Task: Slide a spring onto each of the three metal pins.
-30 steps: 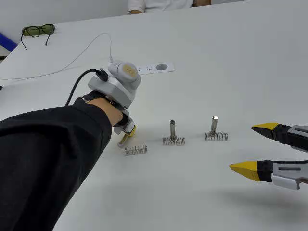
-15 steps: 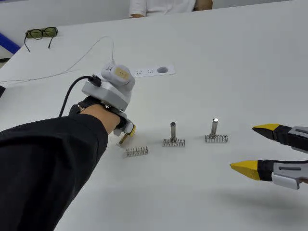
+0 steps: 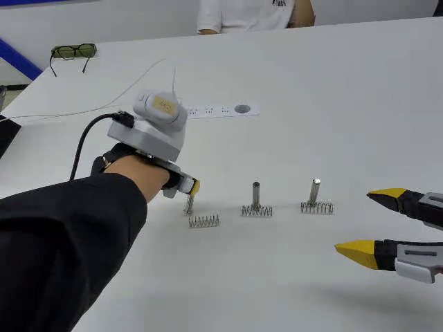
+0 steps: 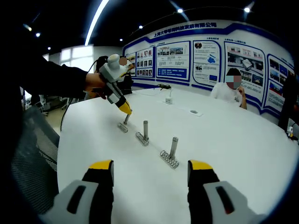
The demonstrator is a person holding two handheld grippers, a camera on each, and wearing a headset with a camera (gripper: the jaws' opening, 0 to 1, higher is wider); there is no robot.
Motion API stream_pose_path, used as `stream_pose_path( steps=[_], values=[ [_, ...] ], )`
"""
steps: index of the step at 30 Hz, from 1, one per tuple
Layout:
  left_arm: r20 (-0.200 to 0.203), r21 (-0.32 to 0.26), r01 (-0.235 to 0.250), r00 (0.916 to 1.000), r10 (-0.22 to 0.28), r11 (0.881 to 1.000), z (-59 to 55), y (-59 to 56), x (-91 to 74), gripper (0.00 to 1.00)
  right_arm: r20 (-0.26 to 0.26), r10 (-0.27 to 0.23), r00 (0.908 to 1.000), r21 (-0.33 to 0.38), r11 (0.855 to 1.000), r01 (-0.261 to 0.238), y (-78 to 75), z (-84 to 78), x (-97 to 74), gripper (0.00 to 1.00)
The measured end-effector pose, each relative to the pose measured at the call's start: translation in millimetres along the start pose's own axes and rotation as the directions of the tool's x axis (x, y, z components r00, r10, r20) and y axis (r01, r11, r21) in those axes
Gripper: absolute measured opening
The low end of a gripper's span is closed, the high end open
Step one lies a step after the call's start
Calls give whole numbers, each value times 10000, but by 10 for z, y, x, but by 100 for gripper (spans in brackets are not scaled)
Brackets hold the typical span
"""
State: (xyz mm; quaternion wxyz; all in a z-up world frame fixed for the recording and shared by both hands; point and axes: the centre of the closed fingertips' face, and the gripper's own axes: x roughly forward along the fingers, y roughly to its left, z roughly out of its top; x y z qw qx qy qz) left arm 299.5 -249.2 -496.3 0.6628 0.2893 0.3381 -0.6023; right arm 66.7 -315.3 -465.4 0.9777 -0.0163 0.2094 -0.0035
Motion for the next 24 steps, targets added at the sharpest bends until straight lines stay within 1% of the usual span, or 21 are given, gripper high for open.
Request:
stream_pose_path(
  steps=[1, 3, 4, 6, 9, 12, 16, 17, 22, 24],
  values=[
    [179, -34, -53, 9998, 54, 10000, -4, 10, -19, 7, -11, 5, 10000, -1, 10000, -5, 2, -2, 1, 65],
    [231, -118, -51, 9997, 54, 9999, -54, 11, -42, 7, -44, 30, 10000, -2, 10000, -30, 10, -10, 6, 65],
    [402, -124, -82, 9992, 87, 9999, -51, 15, -43, 7, -72, 44, 10000, -10, 10000, -44, 14, -16, 9, 65],
    [457, -239, -37, 9989, 47, 9997, -81, 6, -58, 7, -116, 73, 9999, -31, 10000, -74, 23, -22, 18, 65],
    [467, -217, -3, 9989, 13, 9998, -92, -10, -60, 7, -150, 134, 9998, -42, 9999, -134, 37, -28, 30, 65],
    [369, -130, 50, 9993, -46, 9999, -83, -37, -50, 7, -184, 173, 9997, -63, 9998, -174, 49, -33, 37, 65],
    [89, 375, -49, 9999, 46, 9993, -84, -75, -48, 7, -159, 119, 9998, -25, 9999, -119, 36, -33, 24, 65],
    [71, 405, -44, 10000, 42, 9992, -81, -82, -48, 7, -151, 102, 9998, -15, 9999, -103, 30, -33, 23, 65],
    [213, 457, -14, 9998, 5, 9990, -68, -87, -41, 7, -176, 101, 9998, -8, 9999, -101, 26, -48, 24, 65],
    [363, 407, -15, 9993, 1, 9992, -64, -83, -40, 7, -165, 101, 9998, -6, 9999, -102, 27, -43, 22, 65]
  ],
)
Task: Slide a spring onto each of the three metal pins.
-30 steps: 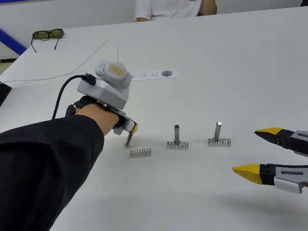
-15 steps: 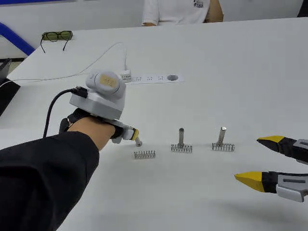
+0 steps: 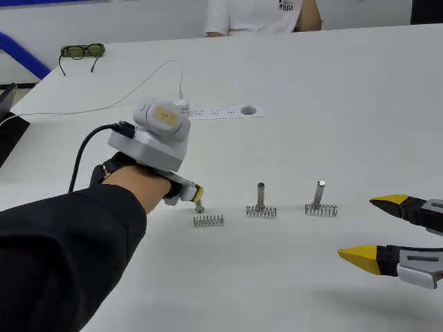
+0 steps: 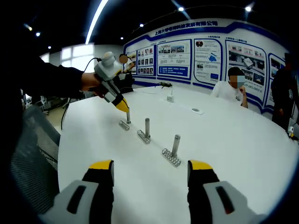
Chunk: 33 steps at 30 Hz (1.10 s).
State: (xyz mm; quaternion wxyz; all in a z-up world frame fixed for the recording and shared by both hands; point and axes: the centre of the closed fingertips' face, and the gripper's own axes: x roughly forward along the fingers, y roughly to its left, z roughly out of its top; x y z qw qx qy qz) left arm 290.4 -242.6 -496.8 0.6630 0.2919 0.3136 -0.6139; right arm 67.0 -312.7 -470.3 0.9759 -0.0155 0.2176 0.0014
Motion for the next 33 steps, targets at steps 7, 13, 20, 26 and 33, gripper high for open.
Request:
stream_pose_path(
  steps=[7, 13, 20, 26, 33],
  values=[
    [345, 351, -37, 9994, 25, 9994, -23, 16, -2, 8, -26, 8, 10000, -20, 10000, -8, 4, 1, 3, 65],
    [544, 703, -109, 9985, 70, 9975, -53, 13, -1, 14, -85, 46, 10000, -84, 10000, -46, 23, 5, 9, 65],
    [1365, 855, -23, 9906, -94, 9963, -18, 29, -75, 20, -116, 15, 9999, -104, 9999, -17, 27, 8, -3, 65],
    [2442, 1052, 458, 9672, -704, 9934, 15, -21, -182, 25, -148, -9, 9999, -111, 9999, 7, 31, 7, -10, 65],
    [3640, 1482, 1440, 9119, -1894, 9784, -45, -136, -380, 35, -126, -66, 9999, -117, 9999, 65, 8, 30, -13, 65]
  ],
)
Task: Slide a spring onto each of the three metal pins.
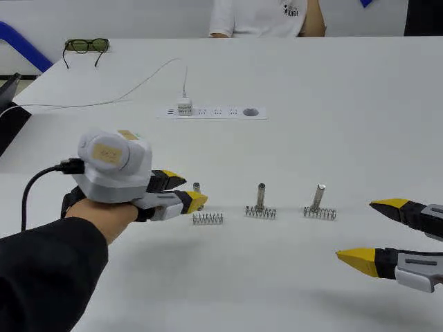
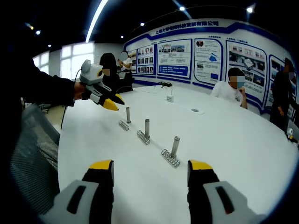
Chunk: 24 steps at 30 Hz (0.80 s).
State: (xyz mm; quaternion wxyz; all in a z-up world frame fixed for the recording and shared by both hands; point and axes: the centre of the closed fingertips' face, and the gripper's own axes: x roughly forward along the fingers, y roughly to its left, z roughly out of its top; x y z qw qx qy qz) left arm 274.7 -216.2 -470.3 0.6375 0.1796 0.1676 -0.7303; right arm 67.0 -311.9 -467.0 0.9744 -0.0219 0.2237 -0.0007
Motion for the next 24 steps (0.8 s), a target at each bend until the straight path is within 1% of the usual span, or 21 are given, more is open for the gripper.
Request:
stream_pose_path(
  steps=[1, 2, 4, 6, 11, 18, 22, 24],
  values=[
    [275, -85, 198, 9994, -196, 9998, 2, -28, -27, 36, 7, 5, 10000, 2, 10000, -5, 0, 2, 2, 65],
    [311, -152, 230, 9993, -226, 9996, -20, -29, -52, 38, 4, 7, 10000, -2, 10000, -7, -3, 1, 5, 65],
    [524, -191, 406, 9978, -396, 9990, -47, -53, -96, 41, -16, 13, 10000, -5, 10000, -13, -6, -2, 10, 65],
    [595, -228, 533, 9969, -519, 9983, -88, -78, -131, 43, 1, -4, 10000, -9, 10000, 4, -14, 2, 12, 65],
    [947, -467, 820, 9925, -773, 9955, -133, -163, -195, 49, 52, -17, 10000, 11, 10000, 17, -36, 9, 15, 66],
    [1035, -713, 1020, 9901, -944, 9922, -259, -277, -245, 52, 86, -103, 9999, 87, 9999, 103, -88, -2, 14, 66],
    [1145, -927, 979, 9896, -871, 9909, -303, -287, -271, 54, 88, -143, 9999, 117, 9998, 142, -108, -6, 13, 67],
    [1133, -1007, 921, 9903, -806, 9906, -323, -278, -275, 54, 84, -145, 9999, 134, 9998, 144, -111, -10, 18, 67]
  ],
)
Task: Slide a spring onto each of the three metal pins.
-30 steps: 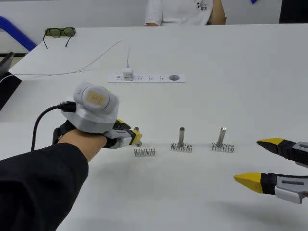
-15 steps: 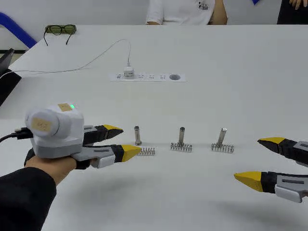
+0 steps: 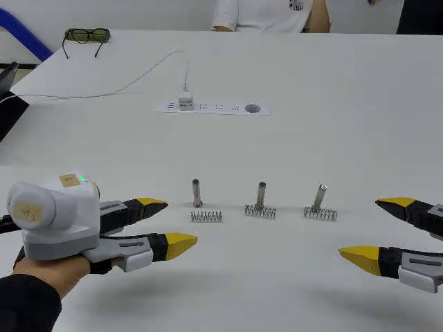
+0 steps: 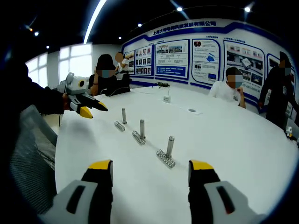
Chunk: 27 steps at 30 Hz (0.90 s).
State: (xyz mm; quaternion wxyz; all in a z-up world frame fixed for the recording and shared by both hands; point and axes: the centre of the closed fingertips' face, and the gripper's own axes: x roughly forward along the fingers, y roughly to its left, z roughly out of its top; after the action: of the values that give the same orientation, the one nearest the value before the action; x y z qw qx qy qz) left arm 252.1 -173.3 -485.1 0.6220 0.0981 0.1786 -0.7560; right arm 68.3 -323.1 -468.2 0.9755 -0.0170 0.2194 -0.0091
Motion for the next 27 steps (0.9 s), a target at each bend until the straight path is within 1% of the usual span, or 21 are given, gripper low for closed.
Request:
stream_pose_path(
  steps=[3, 11, 15, 18, 21, 27],
  values=[
    [29, -85, -49, 10000, 50, 10000, -7, 7, -12, 55, -12, 14, 10000, -3, 10000, -14, -3, -3, 9, 67],
    [-130, -40, -60, 9999, 59, 10000, -66, -4, -15, 55, 38, -23, 10000, -3, 10000, 23, -36, 7, 14, 67],
    [-306, 24, -27, 9995, 28, 10000, -104, -1, 14, 54, 17, 26, 10000, -38, 10000, -26, -22, 0, 24, 67],
    [-501, 207, 53, 9987, -43, 9998, -124, -5, 59, 53, -25, 57, 10000, -64, 10000, -57, -17, -12, 35, 67],
    [-608, 371, 91, 9981, -68, 9993, -128, 33, 110, 52, -44, 66, 10000, -49, 10000, -66, -20, -20, 40, 67],
    [-750, 617, 134, 9971, -88, 9980, -86, 127, 228, 49, -49, 66, 10000, -21, 10000, -66, -23, -27, 39, 67]
  ],
)
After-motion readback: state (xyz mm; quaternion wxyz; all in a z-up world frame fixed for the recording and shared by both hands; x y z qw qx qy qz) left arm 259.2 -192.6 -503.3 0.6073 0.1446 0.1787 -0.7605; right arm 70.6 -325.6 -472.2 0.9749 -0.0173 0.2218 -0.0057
